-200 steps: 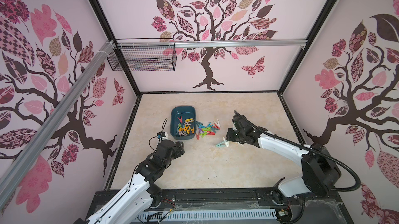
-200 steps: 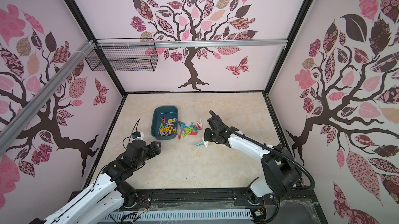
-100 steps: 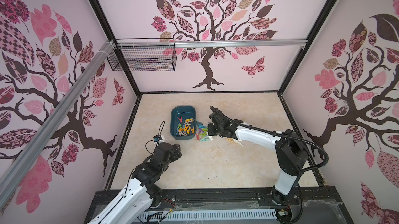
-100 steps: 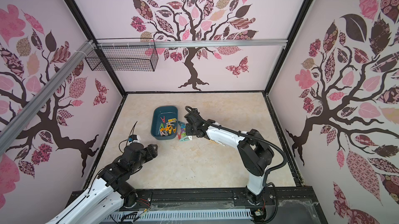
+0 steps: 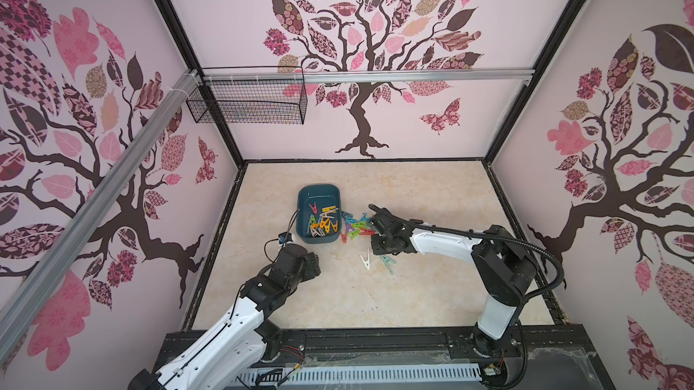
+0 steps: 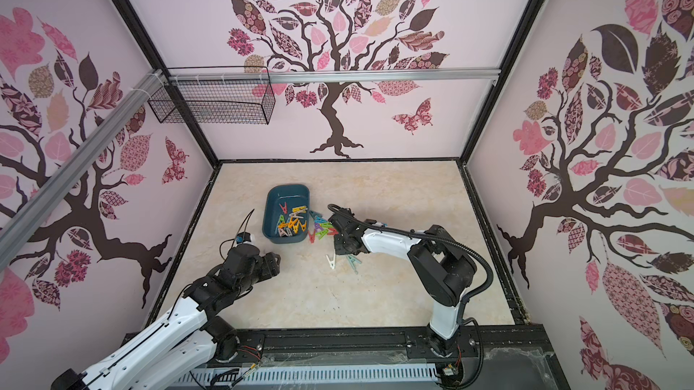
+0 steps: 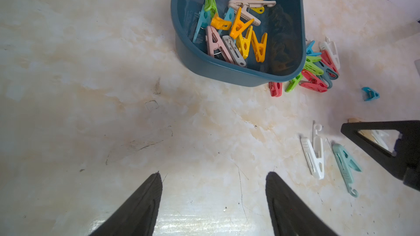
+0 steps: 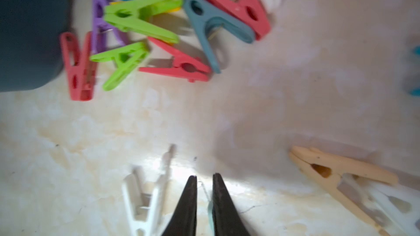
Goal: Put the clothespins into the storage box
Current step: Place the clothespin at the center of the board, then pick up the clothespin from the center of the board.
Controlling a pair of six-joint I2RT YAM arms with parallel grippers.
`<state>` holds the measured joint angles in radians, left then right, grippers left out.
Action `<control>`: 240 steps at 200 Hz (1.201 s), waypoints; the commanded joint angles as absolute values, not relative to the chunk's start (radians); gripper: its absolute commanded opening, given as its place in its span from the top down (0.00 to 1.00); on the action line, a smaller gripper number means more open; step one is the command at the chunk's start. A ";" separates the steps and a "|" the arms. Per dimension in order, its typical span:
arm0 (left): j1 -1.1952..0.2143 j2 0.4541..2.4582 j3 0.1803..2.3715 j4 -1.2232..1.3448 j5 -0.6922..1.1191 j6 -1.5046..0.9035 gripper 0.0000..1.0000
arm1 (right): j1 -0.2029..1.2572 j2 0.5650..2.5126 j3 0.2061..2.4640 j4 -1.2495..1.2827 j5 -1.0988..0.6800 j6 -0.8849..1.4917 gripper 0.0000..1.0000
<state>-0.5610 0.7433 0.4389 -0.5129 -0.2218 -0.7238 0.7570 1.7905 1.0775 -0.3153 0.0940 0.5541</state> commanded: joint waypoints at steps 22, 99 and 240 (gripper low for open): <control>-0.578 0.726 0.448 -0.454 -0.196 -0.708 0.25 | 0.754 1.730 1.075 -0.316 0.066 0.575 0.84; -0.762 0.862 0.441 -0.394 -0.237 -0.737 0.25 | 0.794 1.792 1.060 -0.207 -0.006 0.687 0.59; -0.584 0.776 0.537 -0.664 -0.306 -0.768 0.22 | 0.827 1.815 1.270 -0.266 0.006 0.668 0.96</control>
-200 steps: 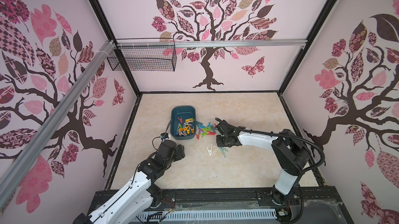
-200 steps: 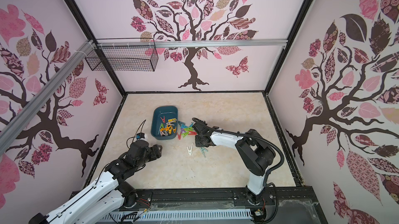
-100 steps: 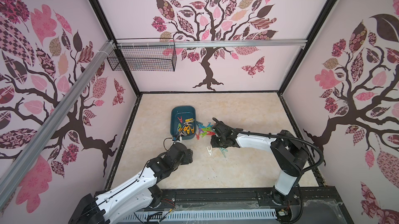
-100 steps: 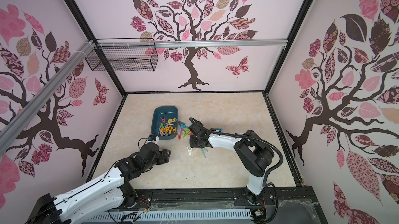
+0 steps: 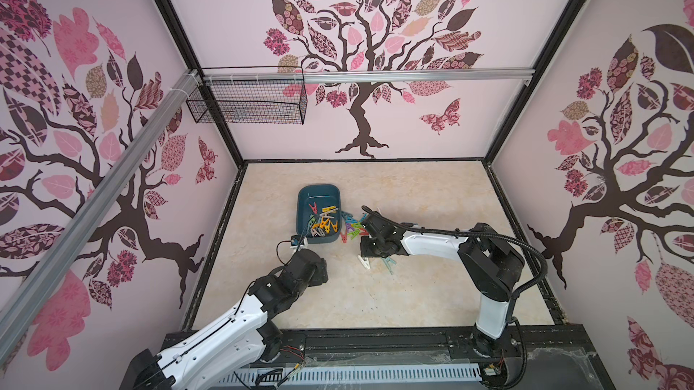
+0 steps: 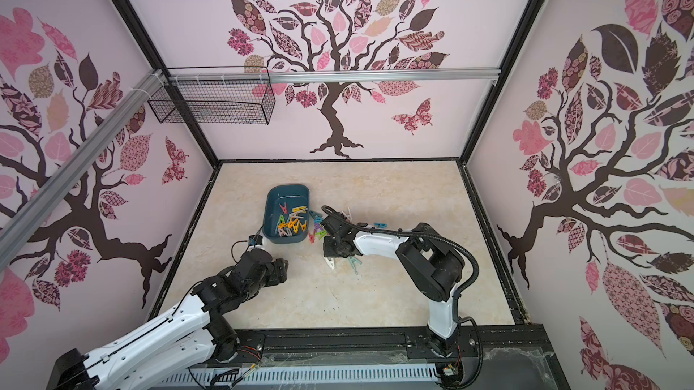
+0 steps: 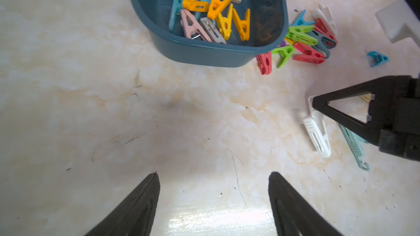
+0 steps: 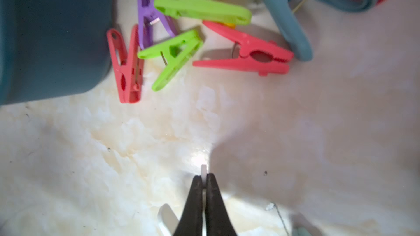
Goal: Put the clothespins into the storage box
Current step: Pick up the clothespin from the center of the board, then place the clothespin in the storage box.
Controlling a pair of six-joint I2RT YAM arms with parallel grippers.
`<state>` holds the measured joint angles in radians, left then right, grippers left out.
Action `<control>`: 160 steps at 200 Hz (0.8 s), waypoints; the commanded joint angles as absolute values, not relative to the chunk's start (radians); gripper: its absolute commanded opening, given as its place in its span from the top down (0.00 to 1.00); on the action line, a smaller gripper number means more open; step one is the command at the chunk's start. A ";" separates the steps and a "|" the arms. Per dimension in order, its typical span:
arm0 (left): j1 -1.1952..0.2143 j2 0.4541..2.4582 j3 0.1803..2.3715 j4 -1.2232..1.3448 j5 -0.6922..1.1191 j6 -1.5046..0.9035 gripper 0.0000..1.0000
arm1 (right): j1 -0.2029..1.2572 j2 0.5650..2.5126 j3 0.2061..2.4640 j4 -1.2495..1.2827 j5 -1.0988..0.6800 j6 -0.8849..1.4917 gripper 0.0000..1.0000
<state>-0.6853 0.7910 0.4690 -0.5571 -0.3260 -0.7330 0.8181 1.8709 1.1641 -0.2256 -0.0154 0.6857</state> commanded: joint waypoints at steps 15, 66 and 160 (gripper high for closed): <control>-0.545 0.735 0.552 -0.687 -0.329 -0.769 0.22 | 0.831 1.810 1.321 -0.262 0.000 0.671 0.96; -0.496 0.714 0.554 -0.678 -0.337 -0.764 0.23 | 0.843 1.997 1.538 -0.140 0.000 0.686 0.95; -0.497 0.723 0.540 -0.596 -0.201 -0.632 0.25 | 0.835 2.004 1.667 -0.200 0.072 0.552 0.64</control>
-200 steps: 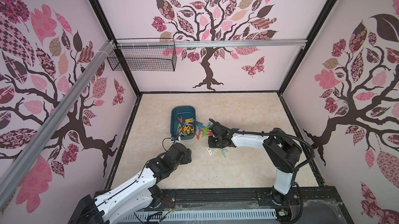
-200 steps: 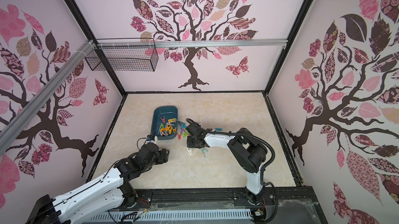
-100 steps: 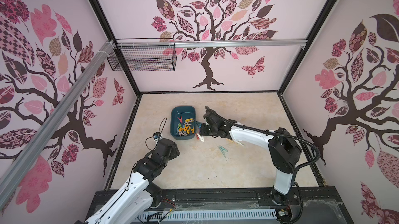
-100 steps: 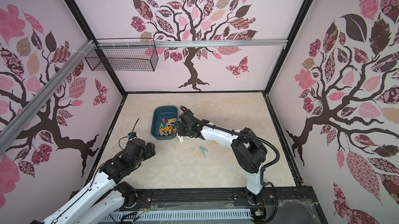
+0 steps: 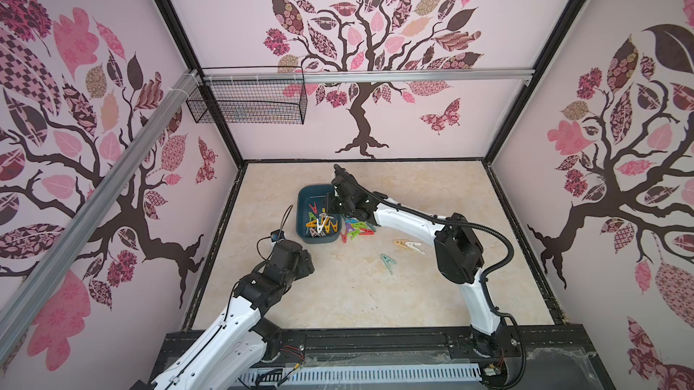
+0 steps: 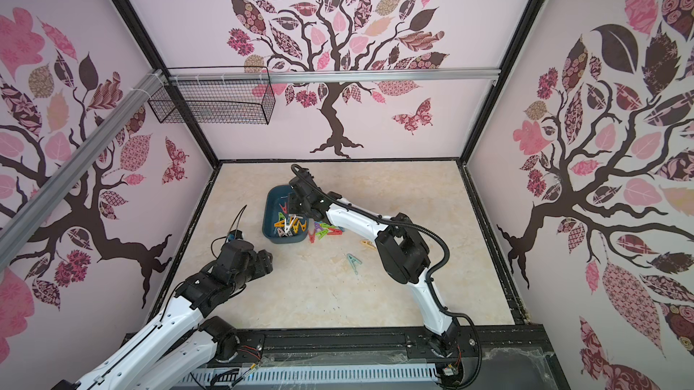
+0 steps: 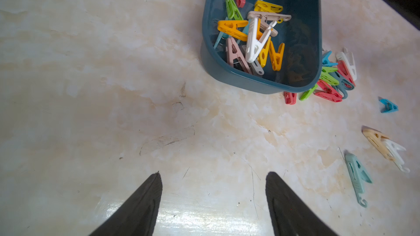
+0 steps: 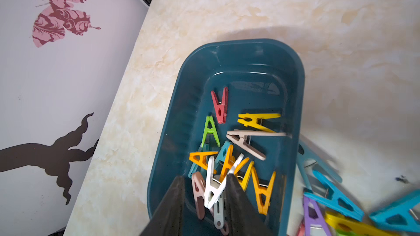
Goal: Put the clothespins into the storage box
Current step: Place the clothespin in the storage box.
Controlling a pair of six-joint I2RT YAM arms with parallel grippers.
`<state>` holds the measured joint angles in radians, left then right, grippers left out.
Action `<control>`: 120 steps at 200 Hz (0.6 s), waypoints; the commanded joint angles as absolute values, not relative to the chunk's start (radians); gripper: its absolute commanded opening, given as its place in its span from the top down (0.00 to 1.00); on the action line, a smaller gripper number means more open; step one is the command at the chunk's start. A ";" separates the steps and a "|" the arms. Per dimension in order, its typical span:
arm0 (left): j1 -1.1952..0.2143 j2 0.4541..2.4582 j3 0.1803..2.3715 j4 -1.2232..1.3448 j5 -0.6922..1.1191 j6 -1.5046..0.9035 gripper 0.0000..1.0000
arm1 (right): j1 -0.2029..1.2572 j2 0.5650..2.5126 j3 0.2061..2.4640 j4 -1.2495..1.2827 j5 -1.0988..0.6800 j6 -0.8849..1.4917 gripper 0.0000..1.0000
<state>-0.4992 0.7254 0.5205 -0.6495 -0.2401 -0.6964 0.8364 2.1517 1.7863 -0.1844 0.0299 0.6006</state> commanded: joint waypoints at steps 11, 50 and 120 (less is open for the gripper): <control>-0.497 0.738 0.538 -0.577 -0.180 -0.624 0.26 | 0.831 1.919 1.563 -0.191 0.085 0.537 0.64; -0.603 0.815 0.536 -0.445 -0.172 -0.603 0.27 | 0.827 1.622 1.162 -0.198 0.156 0.479 0.61; -0.964 1.106 0.636 -0.288 -0.360 -0.570 0.27 | 0.763 1.248 0.735 -0.322 0.206 0.500 0.58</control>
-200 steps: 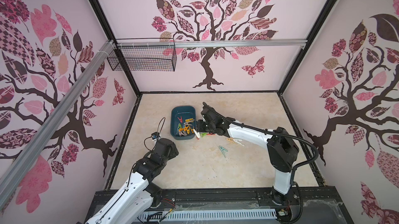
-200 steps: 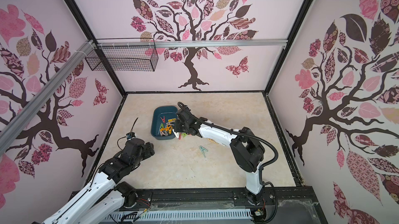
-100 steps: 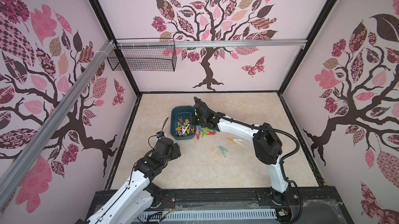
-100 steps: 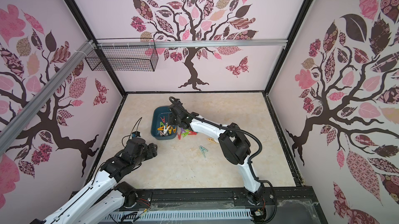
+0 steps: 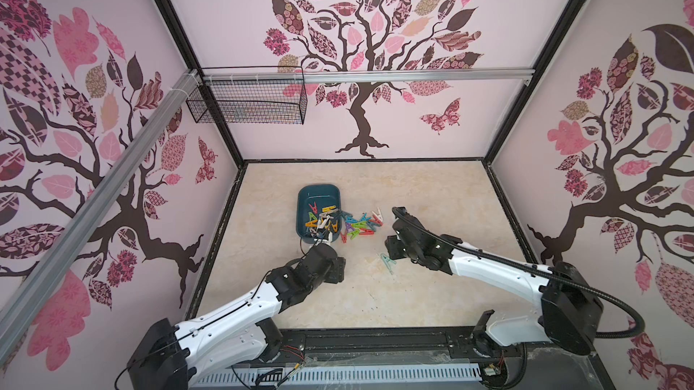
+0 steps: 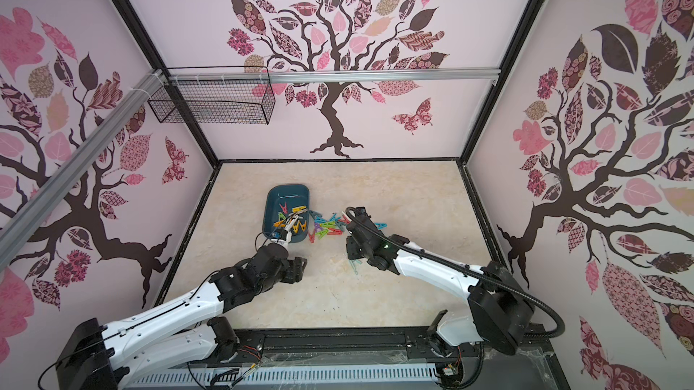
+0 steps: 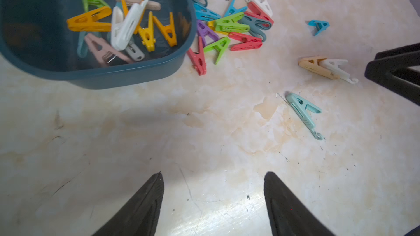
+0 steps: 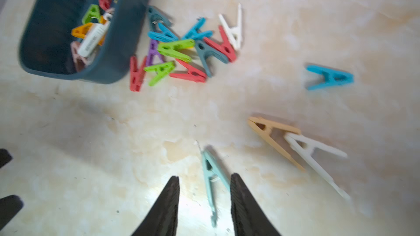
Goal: Put the clothespins into the storage box
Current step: Place the clothespin in the storage box, then pick up the clothespin from the center of the board.
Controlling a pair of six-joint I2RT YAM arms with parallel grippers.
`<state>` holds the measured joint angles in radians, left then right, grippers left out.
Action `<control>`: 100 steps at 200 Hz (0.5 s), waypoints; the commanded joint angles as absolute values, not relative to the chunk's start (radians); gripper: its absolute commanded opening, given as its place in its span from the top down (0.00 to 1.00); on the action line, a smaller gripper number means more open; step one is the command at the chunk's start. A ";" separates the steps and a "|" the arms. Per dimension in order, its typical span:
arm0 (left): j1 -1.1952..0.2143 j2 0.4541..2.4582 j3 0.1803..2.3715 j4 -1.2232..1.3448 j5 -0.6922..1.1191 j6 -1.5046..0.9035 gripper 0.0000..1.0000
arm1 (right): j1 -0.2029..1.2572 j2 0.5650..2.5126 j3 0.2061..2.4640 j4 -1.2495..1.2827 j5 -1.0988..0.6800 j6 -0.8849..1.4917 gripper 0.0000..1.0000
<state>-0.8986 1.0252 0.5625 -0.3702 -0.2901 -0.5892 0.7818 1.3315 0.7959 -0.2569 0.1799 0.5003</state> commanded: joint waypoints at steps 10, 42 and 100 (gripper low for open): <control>-0.989 1.153 0.659 -0.286 -0.362 -0.570 0.27 | 0.763 1.230 0.705 -0.332 0.207 0.498 0.58; -1.072 1.257 0.723 -0.337 -0.401 -0.567 0.26 | 0.763 1.193 0.644 -0.363 0.170 0.514 0.58; -1.081 1.216 0.633 -0.351 -0.401 -0.657 0.23 | 0.774 1.237 0.593 -0.279 0.050 0.558 0.58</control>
<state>-1.0805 1.2579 0.6807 -0.3370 -0.3649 -0.6098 0.7639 1.2064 0.5793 -0.3164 0.1043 0.5354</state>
